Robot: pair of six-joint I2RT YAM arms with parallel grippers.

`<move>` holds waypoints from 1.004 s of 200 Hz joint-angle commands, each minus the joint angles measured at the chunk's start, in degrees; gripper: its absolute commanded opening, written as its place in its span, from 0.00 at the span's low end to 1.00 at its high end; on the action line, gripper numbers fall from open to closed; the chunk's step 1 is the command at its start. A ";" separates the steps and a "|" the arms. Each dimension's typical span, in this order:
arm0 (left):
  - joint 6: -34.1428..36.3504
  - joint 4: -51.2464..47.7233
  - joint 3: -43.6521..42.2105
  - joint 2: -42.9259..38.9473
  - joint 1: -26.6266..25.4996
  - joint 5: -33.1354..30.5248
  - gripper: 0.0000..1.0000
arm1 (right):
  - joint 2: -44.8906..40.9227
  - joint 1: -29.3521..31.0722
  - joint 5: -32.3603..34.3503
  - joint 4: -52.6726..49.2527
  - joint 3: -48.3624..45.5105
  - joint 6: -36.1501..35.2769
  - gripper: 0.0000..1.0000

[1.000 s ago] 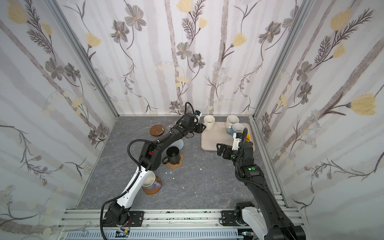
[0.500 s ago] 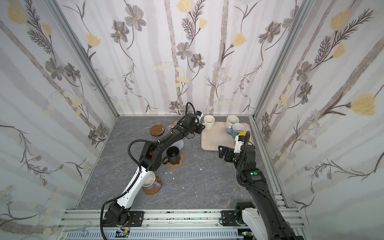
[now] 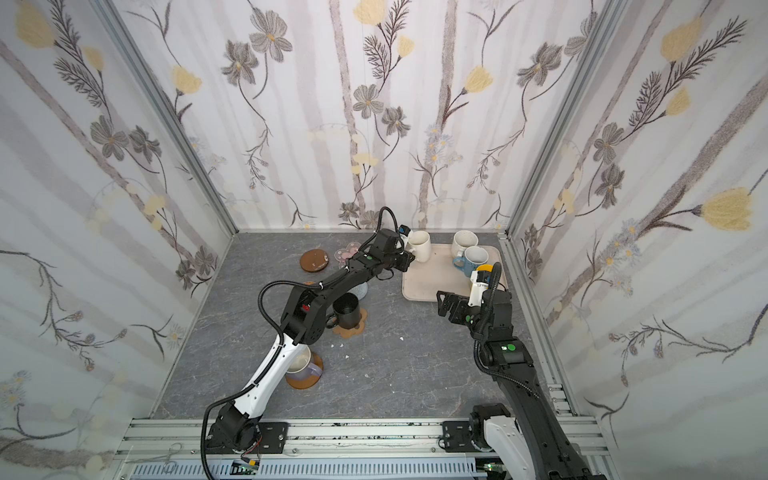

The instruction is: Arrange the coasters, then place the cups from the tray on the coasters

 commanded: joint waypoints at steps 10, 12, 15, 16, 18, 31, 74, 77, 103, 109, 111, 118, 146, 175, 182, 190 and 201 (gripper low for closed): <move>1.41 1.52 -0.36 -2.02 -0.26 -0.70 0.00 | -0.53 -0.09 -1.11 1.55 -0.40 -0.52 1.00; 1.40 1.52 -0.41 -2.09 -0.30 -0.77 0.00 | -0.59 -0.09 -1.10 1.60 -0.39 -0.46 1.00; 1.43 1.52 -0.47 -2.19 -0.34 -0.80 0.00 | -0.66 -0.09 -1.21 1.63 -0.39 -0.44 1.00; 1.48 1.52 -0.48 -2.24 -0.38 -0.79 0.00 | -0.68 -0.09 -1.20 1.68 -0.42 -0.48 1.00; 1.60 1.52 -0.48 -2.34 -0.42 -0.86 0.00 | -0.70 -0.09 -1.25 1.65 -0.40 -0.38 1.00; 2.12 1.52 -0.74 -2.72 -0.65 -1.10 0.00 | -0.96 -0.15 -1.27 1.73 -0.50 -0.35 1.00; 4.94 1.52 -2.86 -5.06 -2.02 -2.73 0.00 | -1.71 -0.33 -1.62 2.19 -0.64 -0.13 1.00; 5.15 1.52 -3.15 -5.35 -2.08 -3.00 0.00 | -1.78 -0.34 -1.66 2.18 -0.67 -0.09 1.00; 6.88 1.52 -5.67 -7.70 -2.52 -4.35 0.00 | -1.98 -0.44 -2.06 2.68 -0.63 0.07 1.00; 7.27 1.52 -6.31 -8.22 -2.54 -4.39 0.00 | -2.02 -0.52 -2.26 2.78 -0.70 0.09 1.00; 7.35 1.52 -6.53 -8.47 -2.56 -4.46 0.00 | -2.02 -0.53 -2.26 2.89 -0.66 0.13 1.00; 7.78 1.52 -7.33 -9.27 -2.63 -4.69 0.00 | -2.10 -0.53 -2.32 3.02 -0.67 0.24 1.00; 10.14 1.52 -11.06 -12.62 -3.02 -6.52 0.00 | -2.37 -0.62 -2.97 4.13 -1.35 0.86 1.00; 11.35 1.52 -15.01 -16.54 -3.07 -9.30 0.00 | -2.64 -0.62 -3.46 5.13 -1.76 1.16 1.00; 11.82 1.52 -16.05 -17.58 -2.99 -9.44 0.00 | -2.64 -0.60 -3.54 5.31 -1.66 1.15 1.00; 12.08 1.58 -17.30 -18.71 -3.00 -9.57 0.00 | -2.56 -0.62 -3.67 5.57 -1.61 1.15 1.00; 12.36 1.60 -18.82 -20.40 -2.90 -9.71 0.00 | -2.47 -0.62 -3.91 6.07 -1.55 1.18 1.00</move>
